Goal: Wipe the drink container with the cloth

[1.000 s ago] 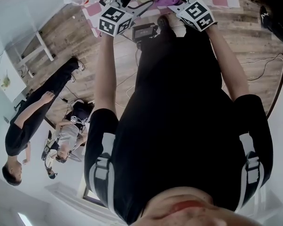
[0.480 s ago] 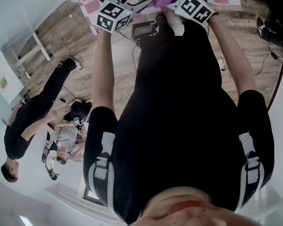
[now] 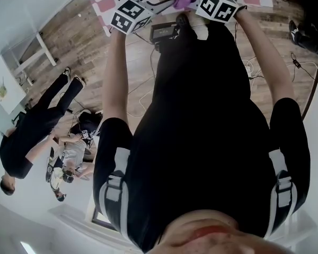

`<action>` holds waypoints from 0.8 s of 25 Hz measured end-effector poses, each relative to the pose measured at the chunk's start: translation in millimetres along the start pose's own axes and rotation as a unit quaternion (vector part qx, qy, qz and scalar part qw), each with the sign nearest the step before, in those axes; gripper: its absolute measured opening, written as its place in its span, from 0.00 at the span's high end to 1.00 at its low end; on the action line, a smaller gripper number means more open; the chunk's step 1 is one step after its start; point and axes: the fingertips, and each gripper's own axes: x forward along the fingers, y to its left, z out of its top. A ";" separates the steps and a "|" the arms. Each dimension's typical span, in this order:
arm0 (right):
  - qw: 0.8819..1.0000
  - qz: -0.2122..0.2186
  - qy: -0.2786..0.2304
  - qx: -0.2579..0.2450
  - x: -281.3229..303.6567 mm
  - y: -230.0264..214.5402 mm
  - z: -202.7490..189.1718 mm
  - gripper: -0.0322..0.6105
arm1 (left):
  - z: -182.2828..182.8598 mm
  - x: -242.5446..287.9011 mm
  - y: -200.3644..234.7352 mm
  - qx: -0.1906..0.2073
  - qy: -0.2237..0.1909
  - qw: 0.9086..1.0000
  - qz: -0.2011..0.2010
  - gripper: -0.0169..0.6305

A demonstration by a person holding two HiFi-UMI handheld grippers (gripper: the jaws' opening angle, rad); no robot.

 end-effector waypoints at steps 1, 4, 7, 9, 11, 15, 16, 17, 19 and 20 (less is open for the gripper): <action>1.000 0.004 0.003 -0.005 1.2 0.7 0.2 0.50 | -0.3 0.0 -0.5 0.002 0.002 1.000 -0.001 0.53; 1.000 0.010 0.009 -0.011 4.8 1.5 1.2 0.49 | 0.1 -0.8 -1.0 0.006 0.006 1.000 -0.002 0.53; 1.000 0.006 0.013 -0.015 9.0 2.2 0.5 0.47 | 0.4 -0.4 -1.1 0.012 0.007 1.000 -0.004 0.53; 1.000 0.002 0.018 -0.022 11.6 1.9 -0.6 0.46 | 1.4 0.7 -1.0 0.014 0.006 1.000 -0.005 0.53; 0.999 0.000 0.023 -0.027 13.6 1.0 -1.1 0.45 | 2.4 1.5 -0.7 0.014 0.005 1.000 -0.005 0.53; 1.000 0.005 0.020 -0.018 20.1 1.1 -1.6 0.44 | 4.1 1.2 -0.7 0.014 0.006 1.000 -0.003 0.53; 1.000 0.008 0.017 -0.012 21.9 1.9 -2.9 0.43 | 4.8 1.9 -1.5 0.016 0.007 1.000 -0.003 0.53; 1.000 0.010 0.015 -0.008 22.7 2.0 -4.9 0.42 | 6.1 3.2 -2.3 0.017 0.006 1.000 -0.002 0.53; 1.000 0.012 0.014 0.001 22.4 0.6 -9.1 0.42 | 9.3 6.3 -3.5 0.017 0.001 1.000 -0.002 0.53; 1.000 0.012 0.012 0.007 23.2 0.2 -10.2 0.42 | 9.8 6.5 -3.6 0.016 -0.001 1.000 -0.002 0.53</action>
